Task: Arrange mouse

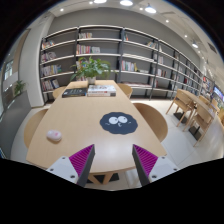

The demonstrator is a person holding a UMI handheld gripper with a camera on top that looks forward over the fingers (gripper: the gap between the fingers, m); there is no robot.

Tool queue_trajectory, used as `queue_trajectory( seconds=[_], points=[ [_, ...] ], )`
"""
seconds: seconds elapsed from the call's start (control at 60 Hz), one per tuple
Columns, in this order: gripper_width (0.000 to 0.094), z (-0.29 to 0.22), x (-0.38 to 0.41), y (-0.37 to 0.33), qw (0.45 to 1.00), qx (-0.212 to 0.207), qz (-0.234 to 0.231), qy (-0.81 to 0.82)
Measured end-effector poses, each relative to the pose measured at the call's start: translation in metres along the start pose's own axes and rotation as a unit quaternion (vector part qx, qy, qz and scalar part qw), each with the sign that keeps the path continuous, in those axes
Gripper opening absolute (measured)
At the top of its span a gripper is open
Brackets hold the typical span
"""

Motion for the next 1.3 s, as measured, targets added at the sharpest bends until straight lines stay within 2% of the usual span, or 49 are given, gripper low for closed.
queue_trajectory(
  seconds=[0.117,0.283,0.483,0.7,1.0,1.083,1.183,1.3],
  points=[
    [0.0749,0.035,0.040,-0.005,0.998,0.039,-0.043,-0.019],
    [0.0764,0.079,0.144,0.016,0.991,0.075,-0.106,-0.036],
    [0.0763,0.083,0.221,0.049,0.984,0.095,-0.138,-0.068],
    [0.0765,0.055,0.270,0.101,0.983,0.100,-0.136,-0.069],
    [0.0761,0.013,0.296,0.173,0.985,0.107,-0.117,-0.073],
    [0.0691,0.003,0.298,0.188,0.987,0.104,-0.111,-0.055],
    [0.0516,-0.002,0.297,0.198,0.989,0.102,-0.099,-0.047],
    [0.0481,-0.004,0.297,0.199,0.989,0.104,-0.097,-0.039]
  ],
)
Point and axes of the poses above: the point between the fingertips, and its own axes, seen from behind it with the camera up: x to the left, z down, y forward, the way the camera looks, the point moved 4 cm from there along -y, backward, against the way the camera looks, and after that the axes turned 7 degrees about z, right-handed, at the moved point
